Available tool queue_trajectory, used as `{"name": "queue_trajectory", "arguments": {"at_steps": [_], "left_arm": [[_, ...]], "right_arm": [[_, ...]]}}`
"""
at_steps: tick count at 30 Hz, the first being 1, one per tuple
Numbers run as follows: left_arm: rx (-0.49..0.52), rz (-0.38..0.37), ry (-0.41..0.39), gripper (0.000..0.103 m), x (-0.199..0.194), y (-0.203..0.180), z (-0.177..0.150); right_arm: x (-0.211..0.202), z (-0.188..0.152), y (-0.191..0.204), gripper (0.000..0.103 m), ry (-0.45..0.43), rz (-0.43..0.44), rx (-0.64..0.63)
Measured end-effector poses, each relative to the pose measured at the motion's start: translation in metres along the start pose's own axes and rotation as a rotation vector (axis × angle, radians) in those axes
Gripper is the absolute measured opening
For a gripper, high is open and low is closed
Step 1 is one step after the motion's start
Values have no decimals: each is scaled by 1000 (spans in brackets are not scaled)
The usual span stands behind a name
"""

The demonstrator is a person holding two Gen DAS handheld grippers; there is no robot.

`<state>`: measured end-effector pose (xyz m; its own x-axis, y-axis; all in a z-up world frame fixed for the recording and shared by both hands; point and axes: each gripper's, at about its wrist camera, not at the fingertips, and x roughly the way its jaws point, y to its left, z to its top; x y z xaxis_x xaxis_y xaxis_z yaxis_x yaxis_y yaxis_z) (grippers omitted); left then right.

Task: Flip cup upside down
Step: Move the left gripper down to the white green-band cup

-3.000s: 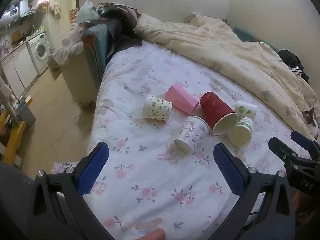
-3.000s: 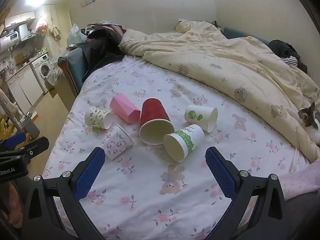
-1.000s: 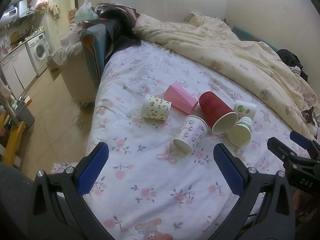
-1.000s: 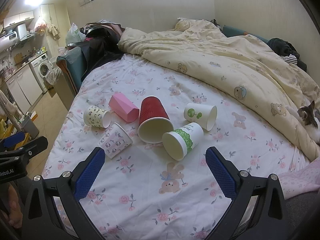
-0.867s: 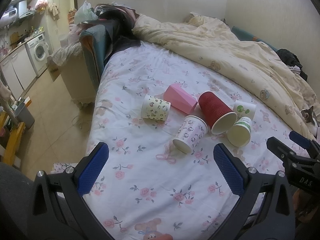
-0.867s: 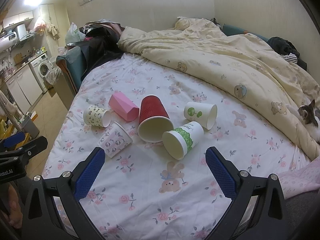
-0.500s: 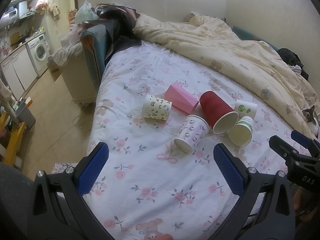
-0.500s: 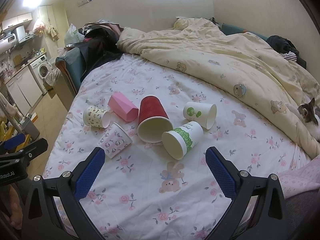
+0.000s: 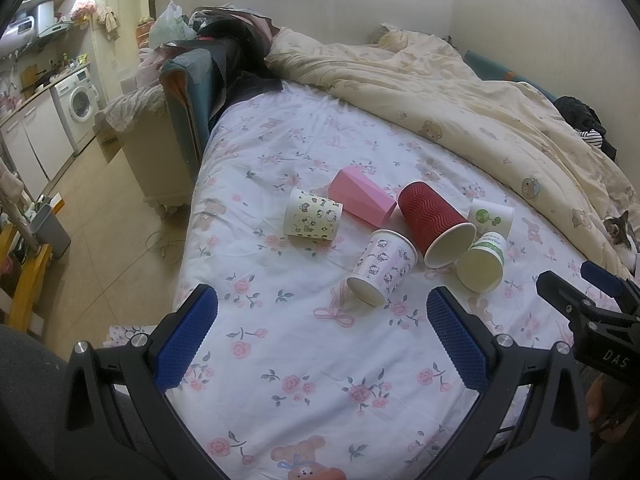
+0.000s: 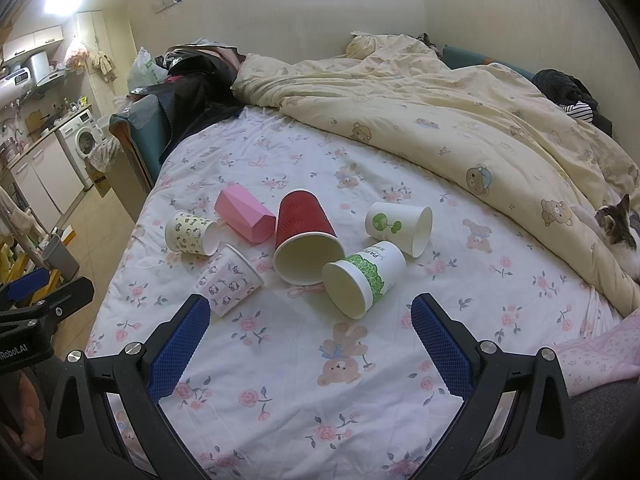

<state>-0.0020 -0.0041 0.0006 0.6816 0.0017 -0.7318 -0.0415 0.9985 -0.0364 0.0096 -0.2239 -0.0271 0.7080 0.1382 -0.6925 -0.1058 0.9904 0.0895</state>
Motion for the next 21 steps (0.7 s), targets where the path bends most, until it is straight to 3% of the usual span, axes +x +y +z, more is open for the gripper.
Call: {"name": "queue_trajectory", "arguments": {"at_steps": [11, 21], "left_arm": [[-2, 0, 17, 103, 1, 0, 4], [54, -25, 46, 103, 12, -31, 35]], "right_arm": [[-3, 1, -9, 103, -5, -10, 12], [-21, 33, -62, 103, -19, -22, 115]]}}
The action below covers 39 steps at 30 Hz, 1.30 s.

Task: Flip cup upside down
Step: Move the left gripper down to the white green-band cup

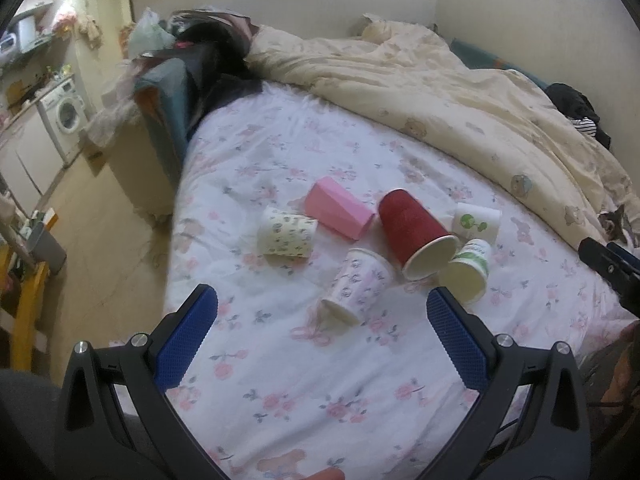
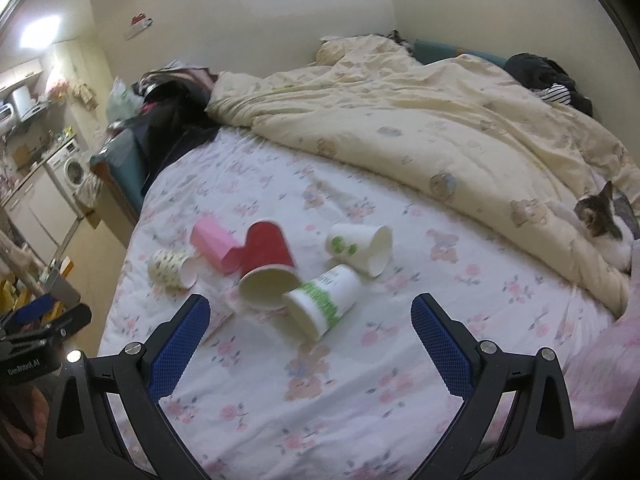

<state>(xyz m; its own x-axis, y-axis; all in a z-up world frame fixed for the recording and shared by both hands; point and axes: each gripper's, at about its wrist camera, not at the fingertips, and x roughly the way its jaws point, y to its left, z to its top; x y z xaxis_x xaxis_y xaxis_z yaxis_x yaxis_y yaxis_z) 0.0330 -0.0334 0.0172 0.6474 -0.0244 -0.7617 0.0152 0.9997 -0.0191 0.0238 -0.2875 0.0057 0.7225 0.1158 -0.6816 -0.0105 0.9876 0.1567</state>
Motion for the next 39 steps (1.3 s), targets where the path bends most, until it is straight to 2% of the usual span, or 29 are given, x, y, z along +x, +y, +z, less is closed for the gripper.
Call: {"name": "queue_trajectory", "arguments": {"at_steps": [4, 14, 17, 20, 24, 26, 30, 33, 34, 39], "left_arm": [[12, -15, 14, 103, 8, -16, 15], [69, -41, 51, 103, 33, -60, 47], [97, -63, 104, 103, 49, -78, 50], [154, -85, 184, 103, 69, -102, 49], [315, -164, 323, 103, 103, -149, 44], [366, -198, 370, 103, 115, -168, 40], [449, -201, 464, 103, 145, -198, 36], [466, -206, 517, 103, 171, -213, 33], [463, -225, 506, 103, 177, -214, 32], [474, -219, 558, 97, 205, -221, 23]], "right_arm": [[0, 12, -20, 103, -11, -41, 9], [13, 36, -63, 103, -1, -48, 88], [17, 37, -75, 103, -13, -69, 112], [25, 37, -90, 103, 11, -56, 187], [32, 38, -106, 103, 35, -70, 248], [35, 35, -116, 103, 58, -72, 287], [44, 31, -128, 103, 103, -75, 345], [46, 28, -134, 103, 116, -65, 376], [47, 28, -134, 103, 119, -64, 378], [51, 28, -134, 103, 129, -55, 371]]}}
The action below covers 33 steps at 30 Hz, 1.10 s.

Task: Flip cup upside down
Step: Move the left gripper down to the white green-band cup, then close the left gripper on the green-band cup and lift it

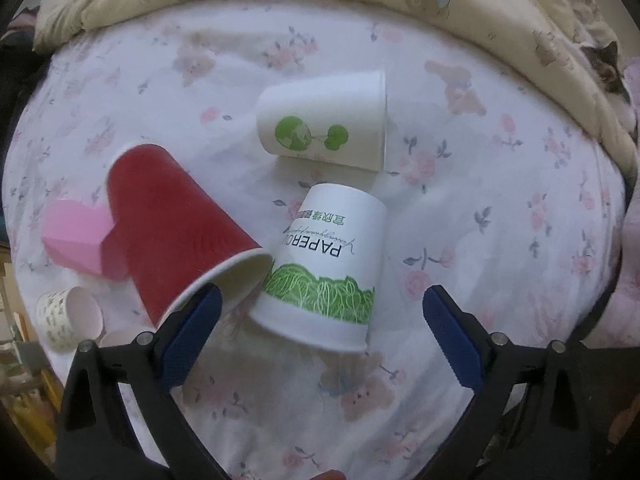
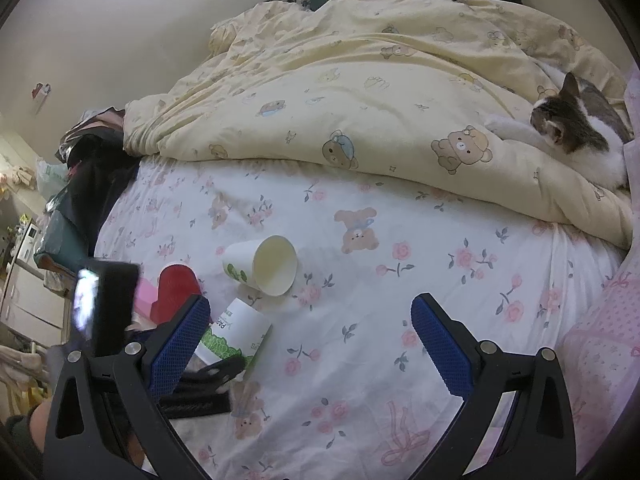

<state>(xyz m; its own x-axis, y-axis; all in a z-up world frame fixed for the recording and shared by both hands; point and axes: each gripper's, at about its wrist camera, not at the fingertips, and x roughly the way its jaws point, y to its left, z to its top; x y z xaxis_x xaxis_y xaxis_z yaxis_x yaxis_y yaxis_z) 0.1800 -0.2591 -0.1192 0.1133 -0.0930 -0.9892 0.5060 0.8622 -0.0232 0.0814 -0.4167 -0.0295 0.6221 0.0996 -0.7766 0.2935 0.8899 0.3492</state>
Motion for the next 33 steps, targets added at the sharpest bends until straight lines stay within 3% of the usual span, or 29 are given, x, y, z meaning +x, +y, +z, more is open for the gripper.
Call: {"name": "queue_trajectory", "arguments": {"at_steps": [2, 5, 6, 7, 18, 33], "left_arm": [[10, -7, 22, 91, 7, -2, 0], [21, -9, 32, 75, 12, -4, -1], [25, -7, 33, 65, 13, -5, -2], [25, -7, 34, 62, 13, -5, -3], [-70, -67, 10, 57, -6, 10, -27], [-315, -104, -84, 58, -64, 58, -106]], "right_arm": [[1, 0, 0, 103, 6, 4, 4], [5, 1, -2, 103, 17, 0, 15], [5, 1, -3, 103, 16, -1, 20], [5, 2, -4, 103, 15, 0, 22], [3, 1, 2, 103, 5, -2, -1], [-2, -8, 21, 103, -1, 33, -62]]}}
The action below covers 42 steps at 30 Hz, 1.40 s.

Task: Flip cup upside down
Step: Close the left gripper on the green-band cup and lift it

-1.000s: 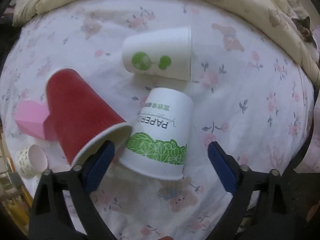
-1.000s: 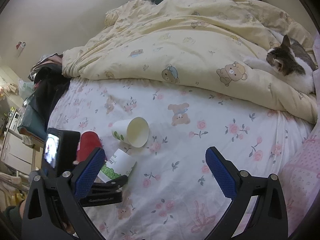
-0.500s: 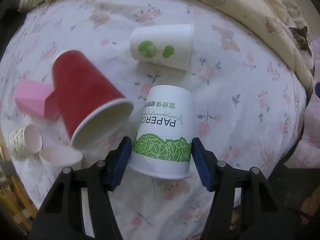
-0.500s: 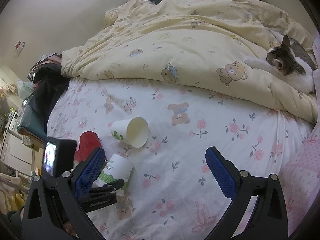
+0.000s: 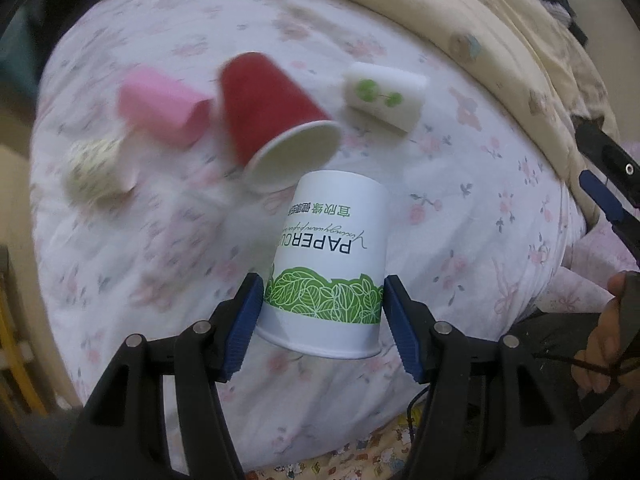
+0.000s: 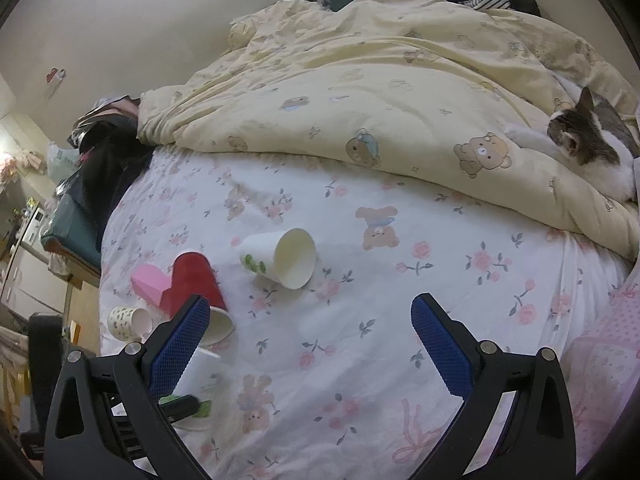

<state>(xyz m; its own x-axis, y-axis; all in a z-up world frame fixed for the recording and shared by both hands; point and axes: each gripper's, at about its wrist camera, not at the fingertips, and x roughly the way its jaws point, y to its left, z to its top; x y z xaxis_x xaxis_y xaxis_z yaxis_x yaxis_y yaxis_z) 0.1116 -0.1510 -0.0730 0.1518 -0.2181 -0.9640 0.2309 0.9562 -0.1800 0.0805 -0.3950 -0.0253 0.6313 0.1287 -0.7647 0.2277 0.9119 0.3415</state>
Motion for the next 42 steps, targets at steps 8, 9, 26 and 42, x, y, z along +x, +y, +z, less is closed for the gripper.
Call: {"name": "queue_trajectory", "arguments": {"at_steps": [8, 9, 26, 42], "left_arm": [[-137, 9, -89, 58, -30, 52, -30], [-152, 7, -102, 58, -35, 58, -35], [-437, -38, -55, 58, 11, 76, -72], [-411, -15, -7, 62, 53, 61, -65]], "right_arm": [[-8, -18, 36, 103, -18, 54, -131], [-9, -20, 41, 103, -16, 62, -145], [0, -73, 86, 103, 48, 88, -239], [4, -64, 70, 103, 35, 48, -178]]}}
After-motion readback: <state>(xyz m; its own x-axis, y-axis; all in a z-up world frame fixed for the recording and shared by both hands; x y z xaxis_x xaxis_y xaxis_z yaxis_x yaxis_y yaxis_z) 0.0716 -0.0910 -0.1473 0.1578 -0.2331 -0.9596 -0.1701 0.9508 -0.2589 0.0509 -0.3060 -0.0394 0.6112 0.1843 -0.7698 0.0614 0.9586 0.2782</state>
